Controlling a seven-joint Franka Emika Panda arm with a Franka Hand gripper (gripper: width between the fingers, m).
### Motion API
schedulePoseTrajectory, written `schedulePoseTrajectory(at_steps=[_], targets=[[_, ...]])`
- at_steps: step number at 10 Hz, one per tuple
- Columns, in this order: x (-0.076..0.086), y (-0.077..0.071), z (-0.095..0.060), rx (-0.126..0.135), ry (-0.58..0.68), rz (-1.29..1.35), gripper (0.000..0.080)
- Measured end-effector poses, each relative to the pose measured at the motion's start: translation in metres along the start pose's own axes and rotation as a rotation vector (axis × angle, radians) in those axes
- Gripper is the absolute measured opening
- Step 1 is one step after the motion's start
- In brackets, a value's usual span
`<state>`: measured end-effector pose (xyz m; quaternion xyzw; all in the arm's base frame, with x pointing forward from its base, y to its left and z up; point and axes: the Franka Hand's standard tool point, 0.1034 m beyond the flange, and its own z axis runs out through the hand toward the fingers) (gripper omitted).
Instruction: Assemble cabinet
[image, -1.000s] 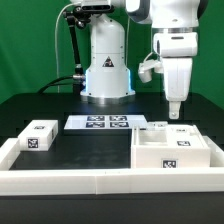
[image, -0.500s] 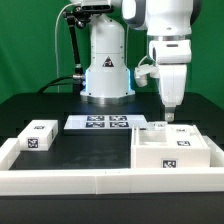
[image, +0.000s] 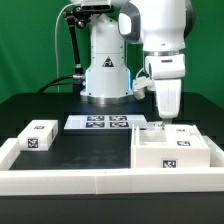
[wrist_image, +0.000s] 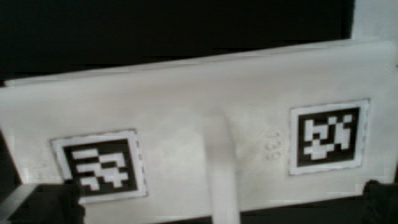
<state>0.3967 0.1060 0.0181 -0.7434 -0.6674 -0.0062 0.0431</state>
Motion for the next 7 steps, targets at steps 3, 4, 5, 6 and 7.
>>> schedulePoseTrajectory(at_steps=[3, 4, 5, 6, 7], targets=[[-0.0024, -0.0006, 0.002, 0.005, 0.0, 0.006, 0.052], [-0.0046, -0.0012, 0.0037, 0.009, -0.001, 0.011, 0.0385], [-0.006, -0.0024, 0.0067, 0.013, 0.0, 0.015, 0.0385], [-0.0069, -0.0012, 0.0081, 0.009, 0.004, 0.02, 0.0184], [-0.0066, 0.0004, 0.0067, 0.002, 0.006, 0.02, 0.007]])
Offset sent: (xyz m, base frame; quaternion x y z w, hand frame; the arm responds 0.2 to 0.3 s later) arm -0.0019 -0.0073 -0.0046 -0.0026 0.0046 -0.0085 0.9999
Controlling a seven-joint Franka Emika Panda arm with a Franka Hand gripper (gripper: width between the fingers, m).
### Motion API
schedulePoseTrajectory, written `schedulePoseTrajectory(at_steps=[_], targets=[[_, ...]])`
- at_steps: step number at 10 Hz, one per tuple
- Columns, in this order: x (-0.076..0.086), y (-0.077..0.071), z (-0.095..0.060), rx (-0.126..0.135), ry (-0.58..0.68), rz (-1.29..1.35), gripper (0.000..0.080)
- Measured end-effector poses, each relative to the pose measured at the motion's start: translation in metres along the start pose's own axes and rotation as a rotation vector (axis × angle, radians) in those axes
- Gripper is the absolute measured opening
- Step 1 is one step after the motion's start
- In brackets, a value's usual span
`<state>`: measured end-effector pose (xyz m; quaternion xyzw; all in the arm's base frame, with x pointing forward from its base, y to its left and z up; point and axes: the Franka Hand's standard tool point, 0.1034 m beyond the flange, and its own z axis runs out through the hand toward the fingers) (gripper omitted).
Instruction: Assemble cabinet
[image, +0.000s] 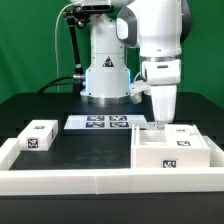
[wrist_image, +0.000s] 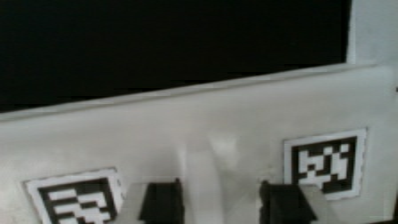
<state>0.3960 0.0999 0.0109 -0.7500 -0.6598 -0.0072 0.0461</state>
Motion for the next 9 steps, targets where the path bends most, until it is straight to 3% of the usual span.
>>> schedulePoseTrajectory(at_steps=[9], targets=[[0.001, 0.002, -0.005, -0.008, -0.002, 0.008, 0.007]])
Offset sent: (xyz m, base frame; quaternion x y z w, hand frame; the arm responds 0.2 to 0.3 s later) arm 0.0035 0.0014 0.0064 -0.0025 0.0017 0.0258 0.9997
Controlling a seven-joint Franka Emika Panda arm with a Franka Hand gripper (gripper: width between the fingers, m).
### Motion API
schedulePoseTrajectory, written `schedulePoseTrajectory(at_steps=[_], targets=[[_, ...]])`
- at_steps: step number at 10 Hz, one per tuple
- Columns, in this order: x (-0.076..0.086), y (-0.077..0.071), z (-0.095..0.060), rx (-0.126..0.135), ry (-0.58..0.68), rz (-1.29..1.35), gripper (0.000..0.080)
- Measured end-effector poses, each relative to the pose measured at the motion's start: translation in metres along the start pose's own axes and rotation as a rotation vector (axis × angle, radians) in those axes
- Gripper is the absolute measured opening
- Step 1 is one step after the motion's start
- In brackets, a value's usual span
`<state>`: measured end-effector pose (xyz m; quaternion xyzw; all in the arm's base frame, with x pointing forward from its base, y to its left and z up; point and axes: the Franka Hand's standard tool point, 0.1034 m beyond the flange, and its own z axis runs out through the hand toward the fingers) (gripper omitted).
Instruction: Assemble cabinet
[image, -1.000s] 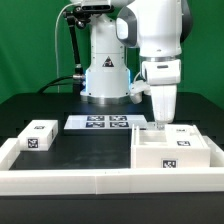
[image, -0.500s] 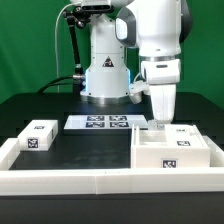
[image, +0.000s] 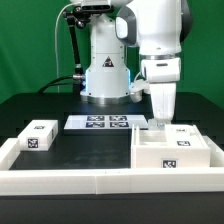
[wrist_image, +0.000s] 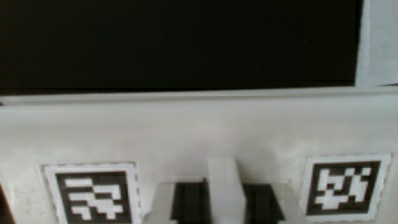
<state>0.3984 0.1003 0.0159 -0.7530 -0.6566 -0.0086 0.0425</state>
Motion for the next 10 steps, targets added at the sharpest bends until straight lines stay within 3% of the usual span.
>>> schedulePoseTrajectory(at_steps=[5, 9, 10], targets=[[-0.011, 0.007, -0.033, -0.022, -0.041, -0.01, 0.007], [-0.028, 0.012, -0.033, -0.02, -0.042, 0.025, 0.0071], [-0.032, 0.02, -0.037, -0.022, -0.045, 0.037, 0.0071]])
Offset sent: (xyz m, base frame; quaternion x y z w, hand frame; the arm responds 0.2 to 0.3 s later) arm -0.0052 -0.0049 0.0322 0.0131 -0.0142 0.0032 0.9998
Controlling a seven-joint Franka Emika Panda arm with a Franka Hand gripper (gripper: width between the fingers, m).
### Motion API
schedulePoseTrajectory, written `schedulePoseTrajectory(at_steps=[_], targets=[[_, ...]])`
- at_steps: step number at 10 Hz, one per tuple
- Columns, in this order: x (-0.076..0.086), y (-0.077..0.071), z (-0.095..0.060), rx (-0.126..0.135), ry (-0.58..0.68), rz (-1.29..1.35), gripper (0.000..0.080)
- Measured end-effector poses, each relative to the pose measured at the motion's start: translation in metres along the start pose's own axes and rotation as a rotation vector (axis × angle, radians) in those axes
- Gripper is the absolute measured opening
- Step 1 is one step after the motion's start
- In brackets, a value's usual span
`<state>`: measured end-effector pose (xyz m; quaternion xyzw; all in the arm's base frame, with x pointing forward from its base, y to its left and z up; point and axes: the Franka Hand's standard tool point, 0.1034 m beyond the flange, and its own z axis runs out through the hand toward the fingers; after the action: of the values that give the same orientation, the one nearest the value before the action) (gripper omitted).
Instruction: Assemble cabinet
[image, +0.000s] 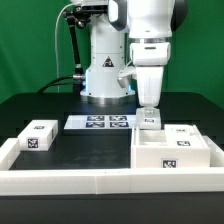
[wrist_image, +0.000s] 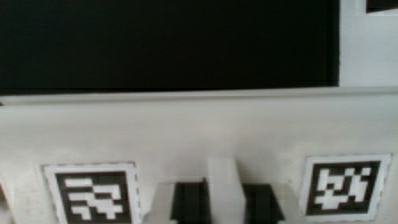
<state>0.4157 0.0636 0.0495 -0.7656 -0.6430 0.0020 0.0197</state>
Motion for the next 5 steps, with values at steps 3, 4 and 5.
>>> schedulePoseTrajectory(at_steps=[3, 4, 5], targets=[[0.001, 0.016, -0.008, -0.004, -0.007, 0.009, 0.0071], [0.003, 0.019, -0.01, -0.01, -0.005, 0.016, 0.0071], [0.003, 0.018, -0.009, -0.007, -0.005, 0.016, 0.0071]])
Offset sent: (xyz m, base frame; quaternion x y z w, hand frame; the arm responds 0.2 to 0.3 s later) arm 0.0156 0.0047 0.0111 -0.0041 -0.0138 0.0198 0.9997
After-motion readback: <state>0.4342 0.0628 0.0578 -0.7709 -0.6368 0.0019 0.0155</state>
